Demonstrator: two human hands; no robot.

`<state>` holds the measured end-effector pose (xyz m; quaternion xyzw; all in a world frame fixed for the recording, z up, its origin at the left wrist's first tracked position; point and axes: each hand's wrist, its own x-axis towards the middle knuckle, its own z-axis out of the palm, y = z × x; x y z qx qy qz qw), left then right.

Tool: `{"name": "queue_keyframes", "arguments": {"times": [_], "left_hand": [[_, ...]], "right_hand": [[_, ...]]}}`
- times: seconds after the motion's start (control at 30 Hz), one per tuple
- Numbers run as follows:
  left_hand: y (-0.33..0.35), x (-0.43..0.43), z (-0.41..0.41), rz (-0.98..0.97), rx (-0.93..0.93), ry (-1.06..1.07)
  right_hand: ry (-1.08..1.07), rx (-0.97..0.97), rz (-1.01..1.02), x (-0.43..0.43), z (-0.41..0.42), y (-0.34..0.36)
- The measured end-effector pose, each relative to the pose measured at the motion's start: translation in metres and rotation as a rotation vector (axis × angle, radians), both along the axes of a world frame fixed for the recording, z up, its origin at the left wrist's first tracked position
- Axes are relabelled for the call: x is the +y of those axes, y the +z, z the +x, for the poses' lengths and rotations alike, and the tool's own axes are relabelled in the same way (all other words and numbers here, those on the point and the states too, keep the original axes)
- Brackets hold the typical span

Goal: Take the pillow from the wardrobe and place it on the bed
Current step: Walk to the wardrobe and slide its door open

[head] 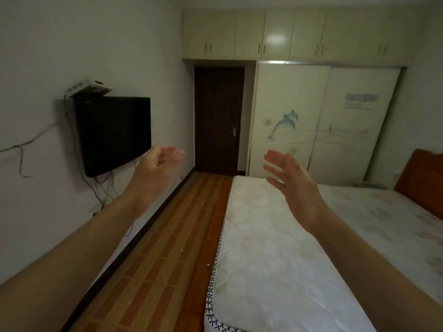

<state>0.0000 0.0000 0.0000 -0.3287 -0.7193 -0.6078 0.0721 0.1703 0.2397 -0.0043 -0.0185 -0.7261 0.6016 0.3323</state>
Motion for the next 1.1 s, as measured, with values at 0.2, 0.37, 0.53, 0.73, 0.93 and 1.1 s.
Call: {"name": "queue_keyframes", "arguments": {"times": [0.2,0.37,0.53,0.73,0.93,1.1], "left_hand": [[-0.017,0.000,-0.042,0.008,-0.066,0.043],[-0.015,0.007,-0.098,-0.009,-0.037,0.081],[-0.001,0.009,-0.160,0.019,-0.047,0.133],[0.011,-0.005,-0.236,0.014,-0.030,0.129],[-0.004,-0.034,-0.328,0.013,-0.018,0.074],[-0.009,-0.063,-0.409,0.053,-0.040,0.041]], "right_hand": [[0.049,-0.018,-0.079,-0.007,-0.066,-0.019],[0.067,0.018,-0.107,0.008,-0.138,-0.023],[0.075,0.038,-0.108,0.022,-0.217,-0.016],[0.097,0.039,-0.123,0.014,-0.301,-0.010],[0.075,0.018,-0.127,-0.019,-0.391,-0.023],[0.051,0.033,-0.172,-0.053,-0.459,-0.029]]}}
